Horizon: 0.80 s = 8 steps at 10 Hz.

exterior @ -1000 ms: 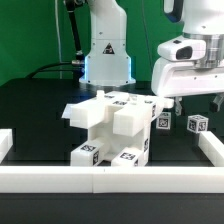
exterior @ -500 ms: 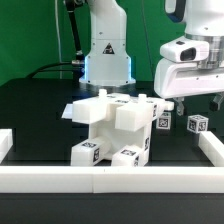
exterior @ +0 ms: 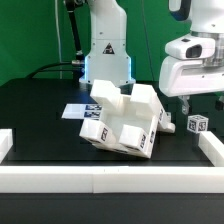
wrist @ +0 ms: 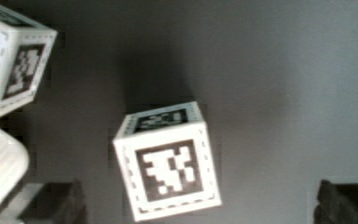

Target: Assemble chair

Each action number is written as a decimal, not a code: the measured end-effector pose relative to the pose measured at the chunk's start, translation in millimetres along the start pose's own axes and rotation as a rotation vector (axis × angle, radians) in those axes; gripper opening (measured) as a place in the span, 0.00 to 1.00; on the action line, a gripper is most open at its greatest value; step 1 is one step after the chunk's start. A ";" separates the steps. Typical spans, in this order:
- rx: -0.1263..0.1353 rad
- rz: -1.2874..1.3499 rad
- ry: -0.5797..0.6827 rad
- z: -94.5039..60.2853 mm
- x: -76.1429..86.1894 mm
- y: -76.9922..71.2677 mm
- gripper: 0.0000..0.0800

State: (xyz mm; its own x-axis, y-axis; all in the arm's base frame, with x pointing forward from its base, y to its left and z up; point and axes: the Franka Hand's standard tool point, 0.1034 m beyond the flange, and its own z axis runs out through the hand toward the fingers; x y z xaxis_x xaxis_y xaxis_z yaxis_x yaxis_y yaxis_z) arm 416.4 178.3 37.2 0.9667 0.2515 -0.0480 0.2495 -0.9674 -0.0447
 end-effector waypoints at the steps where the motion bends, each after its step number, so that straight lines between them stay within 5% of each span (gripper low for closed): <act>1: -0.001 0.006 -0.002 -0.2 -0.9 3.6 0.81; 4: 0.022 0.035 -0.012 -23.3 3.6 23.7 0.81; 6: 0.039 0.042 -0.007 -41.4 12.0 51.8 0.81; 8: 0.035 0.054 0.011 -43.1 16.0 57.5 0.81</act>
Offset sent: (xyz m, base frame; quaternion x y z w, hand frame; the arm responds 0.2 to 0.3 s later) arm 0.0139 -0.0287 0.0406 0.0153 -0.0354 -0.0082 0.9992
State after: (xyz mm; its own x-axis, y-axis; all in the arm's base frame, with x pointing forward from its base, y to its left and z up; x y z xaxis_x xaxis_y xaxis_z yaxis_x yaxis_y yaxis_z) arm 448.7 125.4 76.9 0.9792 0.1987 -0.0402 0.1952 -0.9777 -0.0776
